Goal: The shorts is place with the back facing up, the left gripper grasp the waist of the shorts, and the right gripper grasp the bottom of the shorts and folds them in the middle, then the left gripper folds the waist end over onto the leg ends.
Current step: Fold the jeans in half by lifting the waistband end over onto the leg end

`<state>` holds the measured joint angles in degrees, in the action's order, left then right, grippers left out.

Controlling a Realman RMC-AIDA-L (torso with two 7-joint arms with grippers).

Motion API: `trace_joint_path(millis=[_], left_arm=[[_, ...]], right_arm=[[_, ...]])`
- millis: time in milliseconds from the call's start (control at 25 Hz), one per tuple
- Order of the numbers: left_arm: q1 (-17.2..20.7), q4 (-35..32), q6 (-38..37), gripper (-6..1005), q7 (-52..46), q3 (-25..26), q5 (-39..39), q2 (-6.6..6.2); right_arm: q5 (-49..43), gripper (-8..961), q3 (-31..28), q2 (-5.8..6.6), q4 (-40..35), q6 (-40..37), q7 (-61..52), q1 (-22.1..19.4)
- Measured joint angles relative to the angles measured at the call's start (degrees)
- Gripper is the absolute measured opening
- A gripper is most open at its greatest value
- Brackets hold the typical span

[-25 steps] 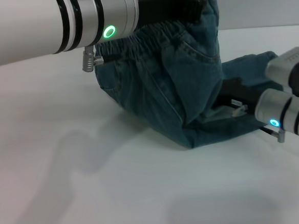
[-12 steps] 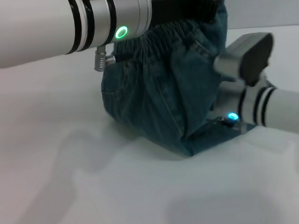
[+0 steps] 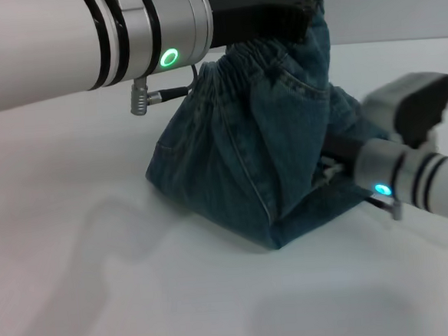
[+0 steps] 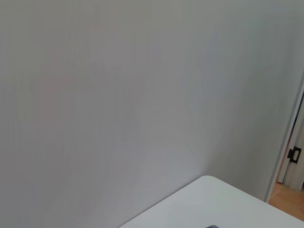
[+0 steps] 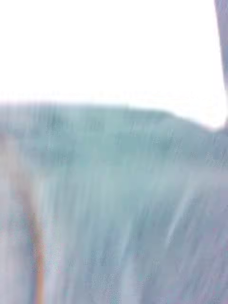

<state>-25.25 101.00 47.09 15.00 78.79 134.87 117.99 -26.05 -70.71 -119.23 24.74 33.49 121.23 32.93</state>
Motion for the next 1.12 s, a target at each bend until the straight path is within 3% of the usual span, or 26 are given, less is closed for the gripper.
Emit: trace_joint_path(millis=[160, 320, 640, 680, 880, 1120], left_arm=[[-0.01, -0.26, -0.13, 71, 0.09, -0.14, 0.24, 0.04], [-0.62, -2.14, -1.81, 84, 0.97, -0.70, -0.01, 0.20], [-2.44, -7.08, -6.22, 112, 1.37, -2.60, -0.27, 0.34], [-3.88, -11.43, -11.93, 115, 1.43, -5.39, -1.30, 0.38], [-6.40, -17.51, -20.26, 132, 1.52, -10.35, -3.03, 0.46], [-12.06, -29.75, -39.22, 153, 0.89, -22.61, -8.34, 0.72]], right_arm=[[0.01, -1, -6.56, 0.38, -0.44, -0.87, 4.95, -4.04], [-0.34, -1, -12.19, 1.69, 1.33, 0.66, 6.37, -9.00], [-0.52, -1, -15.96, 3.47, 10.66, 6.23, 5.63, -21.43], [-0.53, -1, -16.08, 3.52, 11.28, 7.13, 5.54, -22.57], [-1.05, -1, -18.33, 3.20, 12.60, 12.56, 6.57, -26.87], [-1.48, -1, -18.91, 3.25, 11.86, 14.12, 6.53, -27.41]])
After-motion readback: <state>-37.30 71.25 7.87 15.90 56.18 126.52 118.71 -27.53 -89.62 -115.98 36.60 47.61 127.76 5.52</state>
